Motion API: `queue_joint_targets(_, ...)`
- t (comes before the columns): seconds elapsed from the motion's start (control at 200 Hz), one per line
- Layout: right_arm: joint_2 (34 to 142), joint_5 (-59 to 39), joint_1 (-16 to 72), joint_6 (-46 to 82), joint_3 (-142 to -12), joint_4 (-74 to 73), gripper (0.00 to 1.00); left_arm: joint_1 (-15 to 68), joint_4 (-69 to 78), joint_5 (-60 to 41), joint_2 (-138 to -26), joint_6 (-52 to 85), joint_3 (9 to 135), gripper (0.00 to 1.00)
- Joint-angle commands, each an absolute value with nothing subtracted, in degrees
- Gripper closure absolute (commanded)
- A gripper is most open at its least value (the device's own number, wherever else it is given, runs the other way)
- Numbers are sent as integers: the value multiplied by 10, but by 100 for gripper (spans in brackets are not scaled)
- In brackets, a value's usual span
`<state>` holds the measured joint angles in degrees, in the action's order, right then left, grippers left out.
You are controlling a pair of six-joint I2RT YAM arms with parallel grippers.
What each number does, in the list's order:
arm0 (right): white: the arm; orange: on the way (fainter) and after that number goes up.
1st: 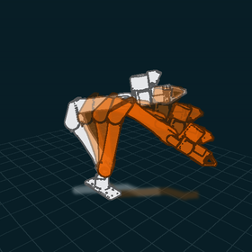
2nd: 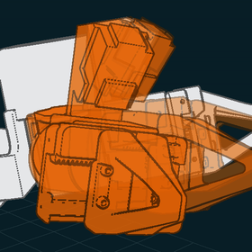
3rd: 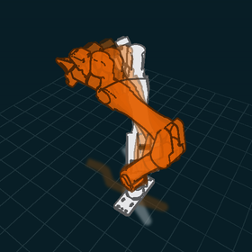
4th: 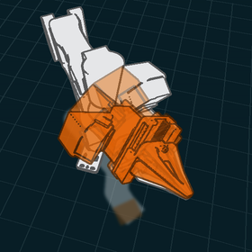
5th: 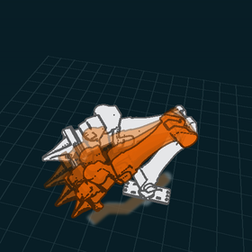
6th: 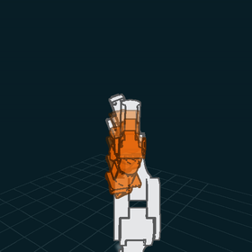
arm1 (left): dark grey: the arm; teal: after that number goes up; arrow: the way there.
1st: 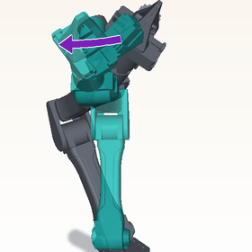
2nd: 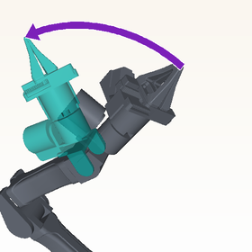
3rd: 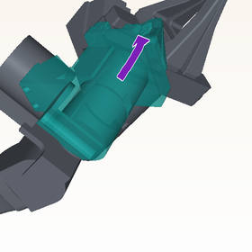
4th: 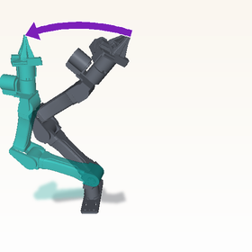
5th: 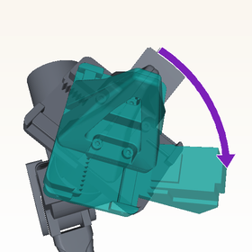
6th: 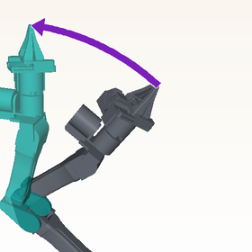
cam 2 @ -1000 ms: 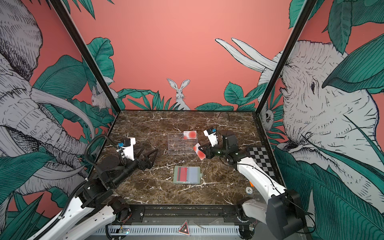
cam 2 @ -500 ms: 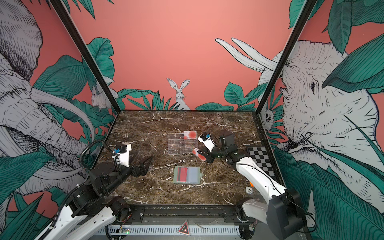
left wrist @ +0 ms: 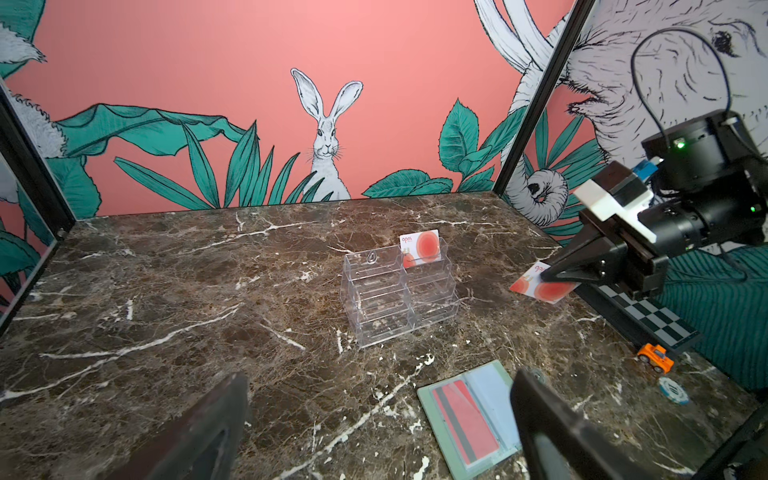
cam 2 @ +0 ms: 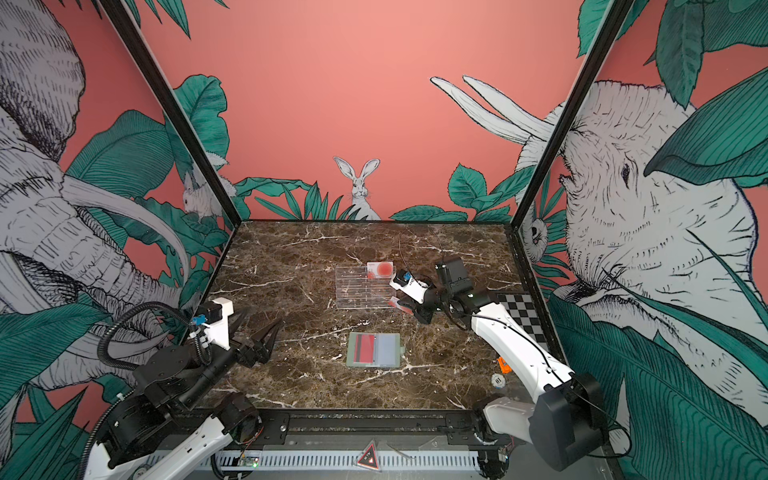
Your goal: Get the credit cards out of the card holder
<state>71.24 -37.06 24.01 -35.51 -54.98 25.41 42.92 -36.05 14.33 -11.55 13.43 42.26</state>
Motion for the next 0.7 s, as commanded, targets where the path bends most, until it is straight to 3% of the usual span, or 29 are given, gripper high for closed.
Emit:
queue_joint_targets(0.0, 720, -395, 244, -464, -573, 286, 100, 426, -394, 149, -104, 111, 426, 1)
queue_joint_targets(0.295, 788, -400, 243, -590, -670, 360, 100, 425, -401, 175, -85, 103, 415, 1)
queue_joint_targets(0.695, 962, -425, 238, -693, -870, 486, 100, 426, -401, 183, -88, 105, 405, 1)
